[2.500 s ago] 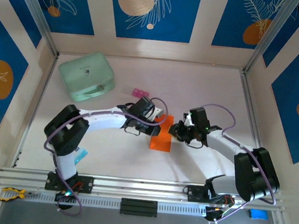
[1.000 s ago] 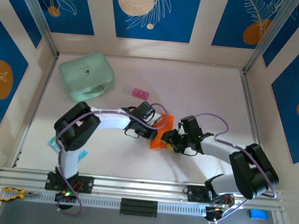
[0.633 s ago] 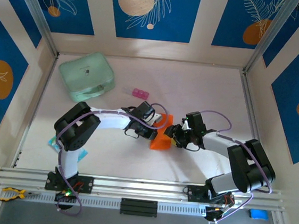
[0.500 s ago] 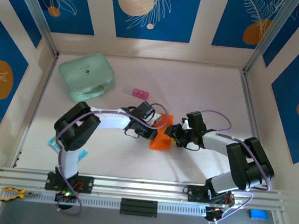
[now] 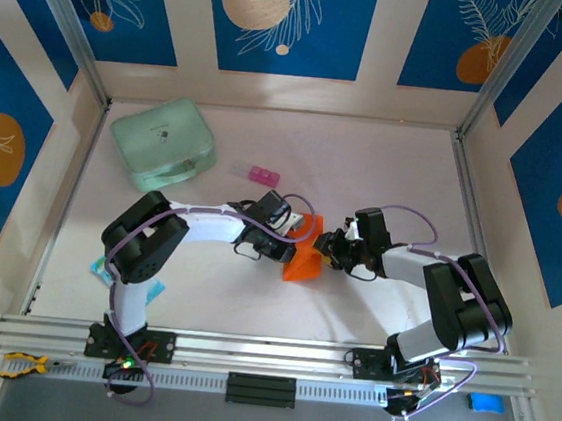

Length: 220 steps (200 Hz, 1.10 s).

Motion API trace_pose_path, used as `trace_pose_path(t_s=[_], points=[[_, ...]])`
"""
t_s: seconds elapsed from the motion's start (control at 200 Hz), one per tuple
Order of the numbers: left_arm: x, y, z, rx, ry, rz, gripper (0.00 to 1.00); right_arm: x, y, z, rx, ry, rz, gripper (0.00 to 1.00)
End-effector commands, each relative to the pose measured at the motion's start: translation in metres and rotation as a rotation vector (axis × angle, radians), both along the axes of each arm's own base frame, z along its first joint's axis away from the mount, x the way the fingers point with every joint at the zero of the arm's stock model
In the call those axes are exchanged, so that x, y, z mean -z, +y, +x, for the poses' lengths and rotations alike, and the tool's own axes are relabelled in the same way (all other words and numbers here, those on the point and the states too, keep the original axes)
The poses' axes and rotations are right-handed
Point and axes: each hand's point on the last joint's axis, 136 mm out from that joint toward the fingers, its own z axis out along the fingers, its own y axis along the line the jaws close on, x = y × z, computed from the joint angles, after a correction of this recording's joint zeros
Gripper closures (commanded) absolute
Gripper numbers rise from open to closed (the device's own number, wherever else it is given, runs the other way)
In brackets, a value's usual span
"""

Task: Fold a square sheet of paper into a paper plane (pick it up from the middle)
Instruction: Turn over the paper at the center of the table.

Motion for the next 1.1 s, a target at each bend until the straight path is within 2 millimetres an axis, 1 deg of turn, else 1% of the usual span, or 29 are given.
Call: trace_pose_path(t_s=[0.0, 0.135, 0.265, 0.4, 0.465, 0.53, 0.64, 0.69, 0.85, 0.9, 1.0, 1.095], points=[[0.019, 0.017, -0.016, -0.014, 0.076, 0.067, 0.91, 0.003, 0.001, -0.002, -0.027, -0.005, 0.016, 0.66], [0.017, 0.016, -0.015, -0.015, 0.074, 0.062, 0.91, 0.004, 0.005, 0.0, -0.044, -0.015, 0.029, 0.67], [0.016, 0.015, -0.016, -0.016, 0.083, 0.052, 0.91, 0.007, 0.004, 0.002, -0.051, -0.027, 0.033, 0.7], [0.013, 0.014, -0.016, -0.017, 0.08, 0.05, 0.9, 0.005, 0.005, 0.002, -0.058, -0.049, 0.041, 0.77], [0.011, 0.014, -0.015, -0.017, 0.078, 0.047, 0.9, 0.003, 0.004, 0.003, -0.063, -0.06, 0.043, 0.82], [0.006, 0.012, -0.016, -0.015, 0.074, 0.033, 0.87, 0.001, 0.003, 0.004, -0.066, -0.066, 0.046, 0.88], [-0.017, 0.007, -0.015, -0.007, 0.053, -0.019, 0.81, -0.012, 0.005, 0.005, -0.084, -0.095, 0.065, 0.97], [-0.028, 0.008, -0.014, -0.01, 0.032, -0.029, 0.77, -0.019, 0.006, 0.005, -0.096, -0.113, 0.059, 0.99], [-0.06, 0.014, -0.007, -0.029, -0.048, -0.037, 0.67, -0.04, 0.002, 0.003, -0.11, -0.16, -0.007, 0.99], [-0.068, 0.017, -0.005, -0.039, -0.074, -0.038, 0.65, -0.046, -0.001, 0.002, -0.117, -0.174, -0.04, 0.99], [-0.086, 0.024, -0.001, -0.06, -0.132, -0.043, 0.61, -0.062, -0.005, -0.004, -0.148, -0.204, -0.124, 0.99], [-0.103, 0.033, 0.003, -0.082, -0.197, -0.05, 0.57, -0.079, -0.012, -0.009, -0.178, -0.242, -0.255, 0.99]])
